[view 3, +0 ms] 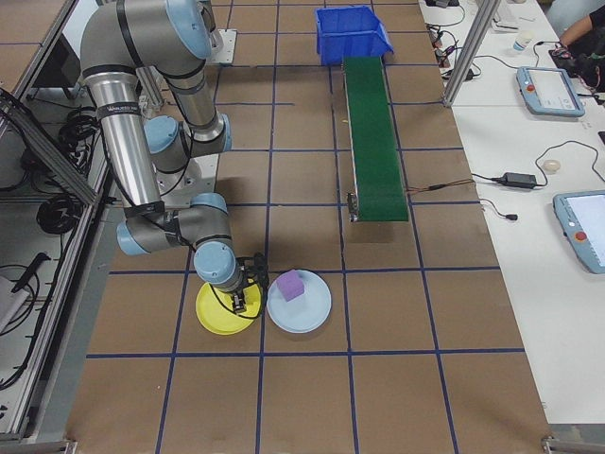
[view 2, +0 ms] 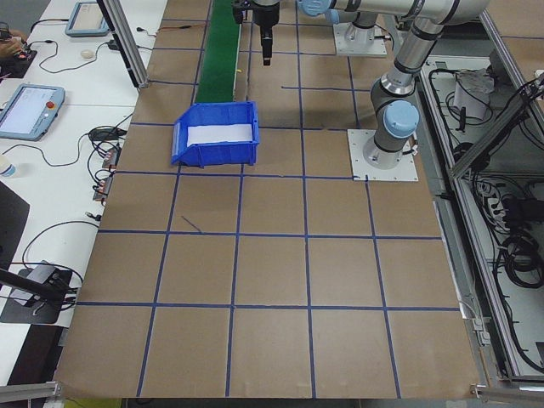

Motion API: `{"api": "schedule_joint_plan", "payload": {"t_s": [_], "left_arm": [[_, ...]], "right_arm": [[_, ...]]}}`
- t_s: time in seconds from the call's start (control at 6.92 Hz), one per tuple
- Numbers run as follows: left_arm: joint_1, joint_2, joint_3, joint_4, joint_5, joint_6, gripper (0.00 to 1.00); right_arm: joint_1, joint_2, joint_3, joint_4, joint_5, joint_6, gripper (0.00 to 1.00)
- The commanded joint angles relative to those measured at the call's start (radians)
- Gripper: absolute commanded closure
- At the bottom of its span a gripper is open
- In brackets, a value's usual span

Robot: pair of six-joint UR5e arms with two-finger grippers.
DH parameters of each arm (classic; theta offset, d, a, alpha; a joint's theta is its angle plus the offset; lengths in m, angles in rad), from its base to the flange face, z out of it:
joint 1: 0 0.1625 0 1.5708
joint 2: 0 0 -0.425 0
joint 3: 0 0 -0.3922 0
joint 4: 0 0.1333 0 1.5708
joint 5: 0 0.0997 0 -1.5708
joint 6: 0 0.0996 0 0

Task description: Move block left to right into plate

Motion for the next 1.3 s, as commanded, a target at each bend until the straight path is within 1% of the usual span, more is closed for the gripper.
{"api": "schedule_joint_plan", "payload": {"t_s": [0.0,0.14,0.29,0.43,0.58,0.72,0.87,1.01,1.16], "left_arm": [[0.000,0.000,0.000,0.000,0.000,0.000,0.00],[0.001,0.000,0.000,0.000,0.001,0.001,0.00],[0.000,0.000,0.000,0.000,0.000,0.000,0.00],[0.000,0.000,0.000,0.000,0.001,0.000,0.00],[0.000,0.000,0.000,0.000,0.001,0.000,0.00],[0.000,0.000,0.000,0.000,0.001,0.000,0.00],[0.001,0.000,0.002,0.000,0.001,0.000,0.00],[0.000,0.000,0.002,0.000,0.001,0.000,0.00],[0.000,0.002,0.002,-0.001,0.004,0.001,0.00]], "right_arm": [[0.002,-0.011,-0.010,-0.001,0.006,0.073,0.00],[0.038,-0.068,-0.038,0.023,0.007,0.200,0.00],[0.163,-0.134,-0.049,0.022,0.006,0.242,0.00],[0.297,-0.183,-0.077,0.052,0.007,0.346,0.02],[0.421,-0.200,-0.125,0.154,0.006,0.517,0.02],[0.553,-0.208,-0.177,0.231,0.006,0.675,0.01],[0.685,-0.234,-0.223,0.283,0.004,0.846,0.01],[0.817,-0.258,-0.252,0.355,0.007,1.043,0.01],[0.917,-0.274,-0.286,0.400,0.018,1.165,0.01]]}}
